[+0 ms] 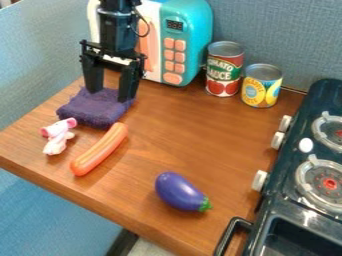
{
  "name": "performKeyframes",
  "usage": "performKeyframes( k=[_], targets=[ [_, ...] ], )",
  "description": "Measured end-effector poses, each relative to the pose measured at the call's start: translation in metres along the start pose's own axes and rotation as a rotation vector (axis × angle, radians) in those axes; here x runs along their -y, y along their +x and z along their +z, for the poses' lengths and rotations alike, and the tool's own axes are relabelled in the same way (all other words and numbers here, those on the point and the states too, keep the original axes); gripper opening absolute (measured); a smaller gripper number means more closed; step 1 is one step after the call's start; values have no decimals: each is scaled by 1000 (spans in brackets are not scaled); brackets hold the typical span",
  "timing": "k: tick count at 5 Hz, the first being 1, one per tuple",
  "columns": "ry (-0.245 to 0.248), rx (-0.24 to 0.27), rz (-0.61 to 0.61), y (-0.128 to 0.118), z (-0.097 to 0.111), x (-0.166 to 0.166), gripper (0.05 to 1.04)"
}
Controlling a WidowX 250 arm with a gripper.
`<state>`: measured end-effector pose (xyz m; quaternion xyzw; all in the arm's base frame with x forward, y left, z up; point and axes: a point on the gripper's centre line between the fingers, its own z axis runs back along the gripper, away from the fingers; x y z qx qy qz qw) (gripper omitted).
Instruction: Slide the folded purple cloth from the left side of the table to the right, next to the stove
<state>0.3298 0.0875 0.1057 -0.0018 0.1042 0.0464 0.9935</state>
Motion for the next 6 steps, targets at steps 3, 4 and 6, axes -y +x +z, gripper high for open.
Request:
performKeyframes(
  k=[3,4,6],
  targets=[
    [-4,44,-31,26,-29,-26,1001],
    [34,45,64,37,-36,-51,1001],
    [63,-10,209,52,-47,-76,1001]
  ],
)
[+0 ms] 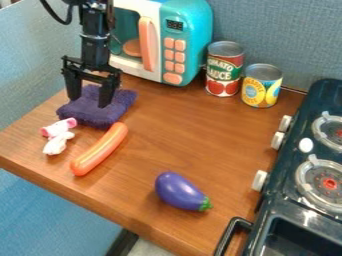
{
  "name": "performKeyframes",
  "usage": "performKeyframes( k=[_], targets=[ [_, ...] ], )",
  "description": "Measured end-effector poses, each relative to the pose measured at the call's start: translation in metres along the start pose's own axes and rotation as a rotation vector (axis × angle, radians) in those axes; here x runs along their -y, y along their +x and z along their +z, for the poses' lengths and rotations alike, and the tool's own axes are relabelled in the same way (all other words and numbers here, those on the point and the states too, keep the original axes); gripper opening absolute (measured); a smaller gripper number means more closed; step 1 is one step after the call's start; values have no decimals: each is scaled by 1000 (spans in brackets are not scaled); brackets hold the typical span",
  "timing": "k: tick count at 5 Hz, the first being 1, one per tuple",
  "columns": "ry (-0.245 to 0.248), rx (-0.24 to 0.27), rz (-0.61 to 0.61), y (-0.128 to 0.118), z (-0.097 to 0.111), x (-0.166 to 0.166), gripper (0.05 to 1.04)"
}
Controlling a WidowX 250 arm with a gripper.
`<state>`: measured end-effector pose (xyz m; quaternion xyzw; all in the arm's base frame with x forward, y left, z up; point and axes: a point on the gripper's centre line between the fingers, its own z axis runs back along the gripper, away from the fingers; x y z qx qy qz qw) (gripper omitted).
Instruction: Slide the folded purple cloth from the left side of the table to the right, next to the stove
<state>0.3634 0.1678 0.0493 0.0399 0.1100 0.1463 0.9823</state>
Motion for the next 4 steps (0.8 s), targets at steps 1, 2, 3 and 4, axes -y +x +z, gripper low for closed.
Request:
performKeyframes(
  k=[1,2,3,4],
  targets=[
    [43,-55,55,3,-6,-7,1001],
    [48,-83,60,5,-12,-7,1001],
    [56,-84,74,7,-15,-6,1001],
    [55,-64,74,8,-19,-5,1001]
  ],
)
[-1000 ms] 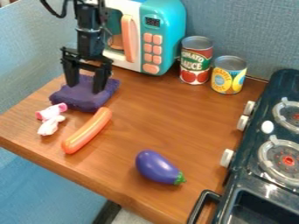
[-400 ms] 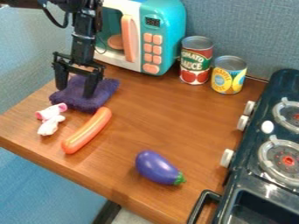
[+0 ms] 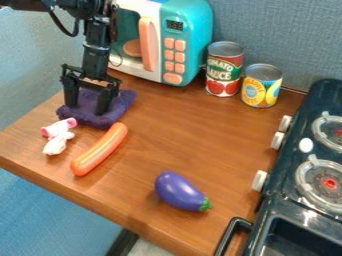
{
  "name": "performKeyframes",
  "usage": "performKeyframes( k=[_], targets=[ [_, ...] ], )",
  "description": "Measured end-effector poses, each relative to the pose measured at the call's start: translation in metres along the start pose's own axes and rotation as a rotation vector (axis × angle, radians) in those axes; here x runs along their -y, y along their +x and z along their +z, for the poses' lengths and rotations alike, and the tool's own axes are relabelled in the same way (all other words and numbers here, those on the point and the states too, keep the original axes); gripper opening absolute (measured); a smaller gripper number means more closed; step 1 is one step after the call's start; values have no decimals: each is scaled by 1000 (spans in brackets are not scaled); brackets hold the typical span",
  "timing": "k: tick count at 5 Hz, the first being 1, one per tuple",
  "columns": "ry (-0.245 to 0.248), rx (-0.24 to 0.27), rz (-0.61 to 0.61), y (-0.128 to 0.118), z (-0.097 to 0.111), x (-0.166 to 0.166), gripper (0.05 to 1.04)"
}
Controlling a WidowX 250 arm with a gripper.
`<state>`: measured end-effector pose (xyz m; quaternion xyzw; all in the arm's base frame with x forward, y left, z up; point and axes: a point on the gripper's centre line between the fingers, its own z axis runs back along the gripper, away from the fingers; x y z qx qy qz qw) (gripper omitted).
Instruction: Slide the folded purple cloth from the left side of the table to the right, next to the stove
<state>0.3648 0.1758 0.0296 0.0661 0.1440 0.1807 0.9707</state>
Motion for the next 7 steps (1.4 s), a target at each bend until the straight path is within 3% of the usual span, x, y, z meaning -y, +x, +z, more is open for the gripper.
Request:
performKeyframes(
  k=[1,2,4,6,7],
  targets=[
    [-40,70,21,5,6,13,1001],
    [-35,127,4,8,13,43,1001],
    [-48,170,-29,2,16,82,1001],
    [-111,209,-189,-25,18,147,1001],
    [-125,236,-326,-53,20,191,1001]
  ],
)
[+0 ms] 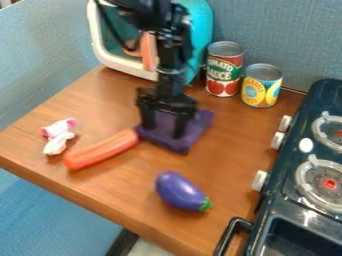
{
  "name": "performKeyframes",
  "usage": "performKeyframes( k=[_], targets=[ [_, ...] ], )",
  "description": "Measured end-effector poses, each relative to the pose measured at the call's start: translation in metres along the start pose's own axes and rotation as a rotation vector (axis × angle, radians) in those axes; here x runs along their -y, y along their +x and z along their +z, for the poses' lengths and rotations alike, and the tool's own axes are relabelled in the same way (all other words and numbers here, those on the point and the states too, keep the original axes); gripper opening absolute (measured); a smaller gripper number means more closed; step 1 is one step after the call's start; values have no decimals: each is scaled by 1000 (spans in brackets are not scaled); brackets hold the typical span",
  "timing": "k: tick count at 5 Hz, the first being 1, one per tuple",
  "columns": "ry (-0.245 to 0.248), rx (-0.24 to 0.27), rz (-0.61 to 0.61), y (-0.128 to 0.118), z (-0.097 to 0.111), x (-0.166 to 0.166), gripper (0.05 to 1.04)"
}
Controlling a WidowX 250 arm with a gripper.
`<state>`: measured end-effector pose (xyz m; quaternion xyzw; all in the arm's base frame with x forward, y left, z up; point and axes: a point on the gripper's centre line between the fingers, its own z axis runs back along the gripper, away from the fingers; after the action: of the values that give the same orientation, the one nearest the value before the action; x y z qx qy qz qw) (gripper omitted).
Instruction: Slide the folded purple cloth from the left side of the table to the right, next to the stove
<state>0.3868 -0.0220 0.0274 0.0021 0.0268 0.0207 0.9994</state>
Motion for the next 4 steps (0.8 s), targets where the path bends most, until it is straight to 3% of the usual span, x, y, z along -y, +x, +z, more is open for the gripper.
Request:
performKeyframes(
  k=[1,2,4],
  targets=[
    [4,-11,-122,-9,-1,45,1001],
    [0,-2,-157,-11,-1,61,1001],
    [2,-11,-125,-12,-3,62,1000]
  ],
)
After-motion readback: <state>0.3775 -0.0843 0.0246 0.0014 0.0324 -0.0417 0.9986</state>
